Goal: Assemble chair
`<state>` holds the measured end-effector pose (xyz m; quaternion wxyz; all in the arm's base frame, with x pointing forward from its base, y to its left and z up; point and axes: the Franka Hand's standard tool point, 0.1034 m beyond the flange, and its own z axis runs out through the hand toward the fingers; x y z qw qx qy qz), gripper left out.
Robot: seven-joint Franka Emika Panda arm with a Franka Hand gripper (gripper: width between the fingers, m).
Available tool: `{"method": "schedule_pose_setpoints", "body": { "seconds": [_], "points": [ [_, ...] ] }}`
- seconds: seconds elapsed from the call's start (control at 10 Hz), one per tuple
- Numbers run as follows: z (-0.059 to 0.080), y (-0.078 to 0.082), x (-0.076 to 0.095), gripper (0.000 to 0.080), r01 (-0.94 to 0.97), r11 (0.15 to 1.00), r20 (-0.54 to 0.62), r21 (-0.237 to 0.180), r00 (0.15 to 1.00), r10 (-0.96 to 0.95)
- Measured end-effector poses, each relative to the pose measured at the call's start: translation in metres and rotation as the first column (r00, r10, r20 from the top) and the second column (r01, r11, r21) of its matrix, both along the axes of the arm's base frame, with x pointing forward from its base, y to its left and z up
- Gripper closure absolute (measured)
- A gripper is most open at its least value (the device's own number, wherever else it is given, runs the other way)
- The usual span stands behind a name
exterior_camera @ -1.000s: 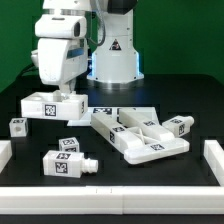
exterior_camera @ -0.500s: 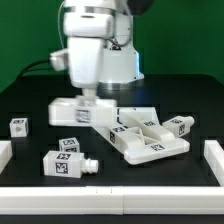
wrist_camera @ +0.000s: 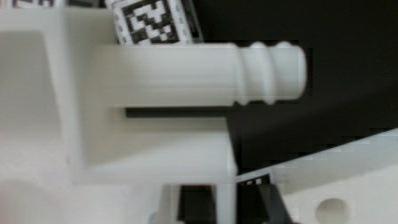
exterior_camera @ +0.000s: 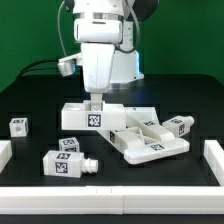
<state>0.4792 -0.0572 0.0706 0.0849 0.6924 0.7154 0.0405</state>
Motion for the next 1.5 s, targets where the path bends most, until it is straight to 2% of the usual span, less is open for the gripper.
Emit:
{"method": "schedule_pose_setpoints", "body": {
  "seconds": [0.1,0.2,0.3,0.4,0.8,0.9,1.0,1.1,1.5],
  "points": [
    [-0.004,0.020,0.004,0.0774,0.097,0.995,-0.014,0.020,0.995,-0.097],
    [-0.001,0.044,0.021,0.0774,0.148,0.989,-0.053,0.004,0.988,-0.147],
    [0.007,0.058,0.041,0.0774,0.178,0.984,-0.061,-0.009,0.982,-0.178],
    [0.007,0.064,0.045,0.0774,0.180,0.984,-0.055,-0.006,0.982,-0.180],
    [0.003,0.061,0.041,0.0774,0.170,0.985,-0.072,-0.017,0.983,-0.171],
    [0.001,0.068,0.049,0.0774,0.128,0.991,-0.111,-0.048,0.985,-0.132],
    [-0.002,0.085,0.069,0.0774,0.091,0.994,-0.121,-0.064,0.988,-0.098],
    [-0.009,0.097,0.080,0.0774,0.073,0.995,-0.126,-0.075,0.989,-0.082],
    [-0.013,0.094,0.078,0.0774,0.079,0.994,-0.134,-0.074,0.987,-0.089]
  ]
}}
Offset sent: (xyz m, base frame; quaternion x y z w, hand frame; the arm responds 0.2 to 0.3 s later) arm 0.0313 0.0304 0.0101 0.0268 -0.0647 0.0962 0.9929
